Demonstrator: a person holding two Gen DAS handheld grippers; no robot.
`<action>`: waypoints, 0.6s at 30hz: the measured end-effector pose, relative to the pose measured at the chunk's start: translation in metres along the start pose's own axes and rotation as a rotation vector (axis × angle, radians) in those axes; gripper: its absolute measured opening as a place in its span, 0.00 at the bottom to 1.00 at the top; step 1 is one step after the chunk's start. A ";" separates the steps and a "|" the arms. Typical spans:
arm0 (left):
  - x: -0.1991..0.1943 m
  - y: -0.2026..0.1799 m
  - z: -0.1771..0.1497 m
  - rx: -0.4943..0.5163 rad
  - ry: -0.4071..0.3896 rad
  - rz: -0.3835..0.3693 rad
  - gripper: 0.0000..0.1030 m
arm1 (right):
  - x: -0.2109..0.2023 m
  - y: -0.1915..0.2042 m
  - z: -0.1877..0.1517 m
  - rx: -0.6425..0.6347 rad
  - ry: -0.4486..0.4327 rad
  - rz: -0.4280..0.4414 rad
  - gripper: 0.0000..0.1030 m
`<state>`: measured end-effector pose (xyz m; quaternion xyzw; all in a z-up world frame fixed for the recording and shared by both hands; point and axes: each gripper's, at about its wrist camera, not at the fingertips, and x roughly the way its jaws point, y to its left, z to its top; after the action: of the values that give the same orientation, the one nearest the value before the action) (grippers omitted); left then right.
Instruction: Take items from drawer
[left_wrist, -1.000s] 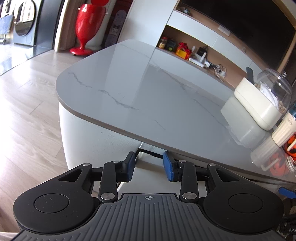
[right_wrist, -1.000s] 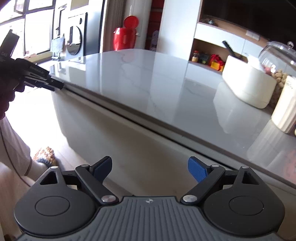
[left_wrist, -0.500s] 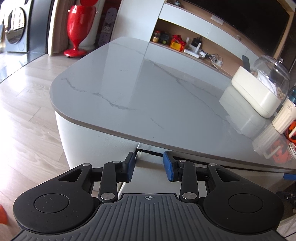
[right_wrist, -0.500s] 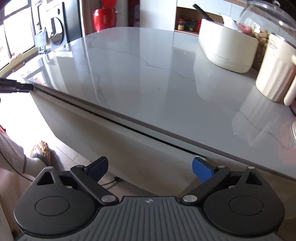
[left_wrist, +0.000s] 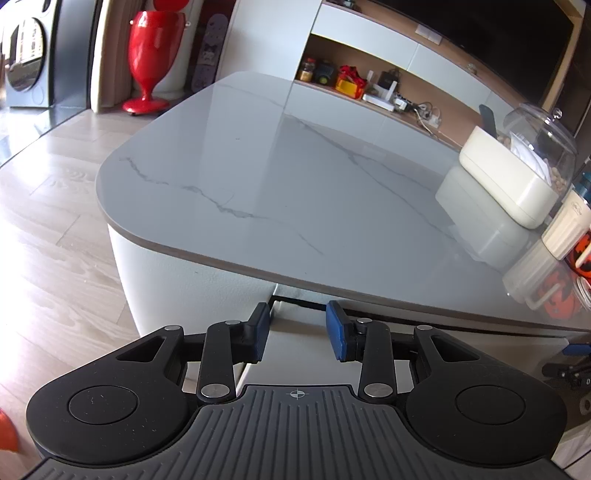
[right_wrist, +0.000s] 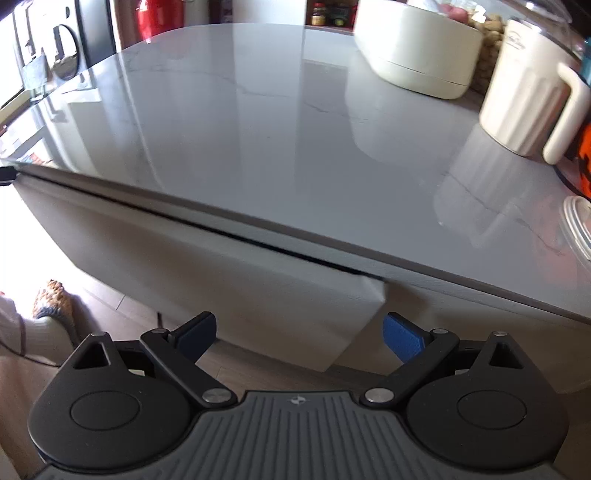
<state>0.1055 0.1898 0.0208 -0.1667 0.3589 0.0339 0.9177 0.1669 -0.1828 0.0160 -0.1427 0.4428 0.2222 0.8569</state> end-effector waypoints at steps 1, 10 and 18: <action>0.000 -0.001 0.000 0.002 0.000 0.000 0.36 | 0.002 -0.005 0.001 0.020 -0.027 0.011 0.94; -0.005 -0.002 -0.003 0.014 0.010 0.001 0.36 | 0.003 -0.015 0.001 0.066 -0.058 0.120 0.97; -0.033 -0.018 -0.018 0.100 -0.022 0.086 0.19 | -0.006 -0.008 -0.008 0.035 -0.009 0.124 0.96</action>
<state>0.0728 0.1692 0.0359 -0.1046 0.3568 0.0572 0.9266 0.1620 -0.1947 0.0171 -0.0990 0.4509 0.2679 0.8456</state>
